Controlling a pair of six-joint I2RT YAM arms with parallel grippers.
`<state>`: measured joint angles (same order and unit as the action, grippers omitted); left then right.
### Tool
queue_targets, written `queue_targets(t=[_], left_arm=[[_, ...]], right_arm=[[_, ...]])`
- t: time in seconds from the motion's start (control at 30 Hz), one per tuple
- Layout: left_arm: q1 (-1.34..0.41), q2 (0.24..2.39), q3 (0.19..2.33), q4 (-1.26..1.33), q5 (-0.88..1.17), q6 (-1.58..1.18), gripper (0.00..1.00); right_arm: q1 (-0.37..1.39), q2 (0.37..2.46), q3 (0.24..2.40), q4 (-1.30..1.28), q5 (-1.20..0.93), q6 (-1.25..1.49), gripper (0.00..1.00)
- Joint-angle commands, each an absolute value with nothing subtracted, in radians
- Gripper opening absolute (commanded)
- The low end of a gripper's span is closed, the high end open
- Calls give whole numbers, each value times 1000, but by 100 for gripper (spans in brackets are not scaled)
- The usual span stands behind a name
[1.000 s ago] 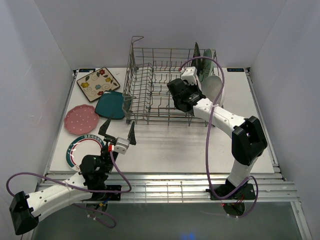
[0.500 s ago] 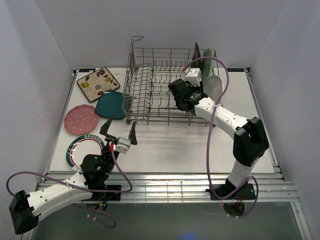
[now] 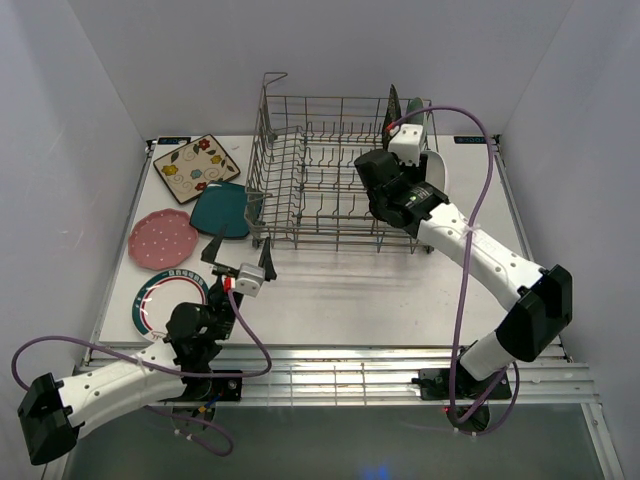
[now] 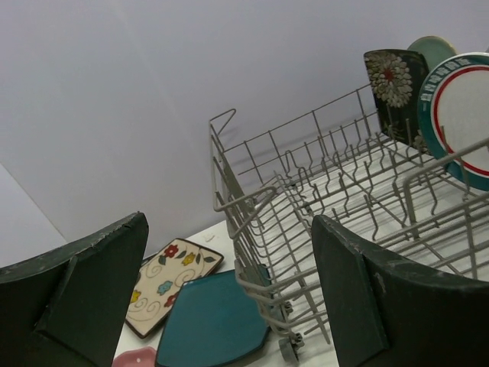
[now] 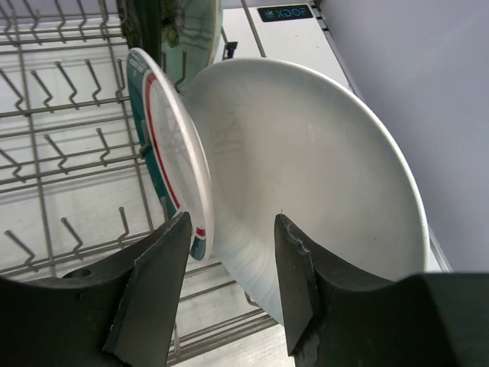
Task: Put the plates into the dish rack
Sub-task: Insert the plate into the dish rack, then pick up the plate at the center of the board.
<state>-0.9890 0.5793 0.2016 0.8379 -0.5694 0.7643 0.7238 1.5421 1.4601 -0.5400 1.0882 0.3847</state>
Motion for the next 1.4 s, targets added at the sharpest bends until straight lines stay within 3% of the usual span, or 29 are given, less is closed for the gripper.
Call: queue_targets(t=[0.0,0.27,0.47,0.6,0.67,0.83,1.37], left_arm=[[-944,594,293,812,-604,724,98],[-663,650,503,428,-368,404,98],[-467,734,607,299,-157,266,98],[-298,796,684,204,41,175,98],[-256,818,718,158,98,157,98],[-193,880,756,115,192,123,98],[-169,1132,1002,-57,219,103,98]], right_arm=[[736,1473,1465,-532,1014,377,54],[758,1281,1304,-339,749,252,74],[788,1295,1304,-383,654,213,84],[802,1301,1273,-367,605,195,84],[805,1290,1250,-341,580,190,76],[813,1270,1178,-305,537,175,67],[816,1267,1086,-279,547,186,61]])
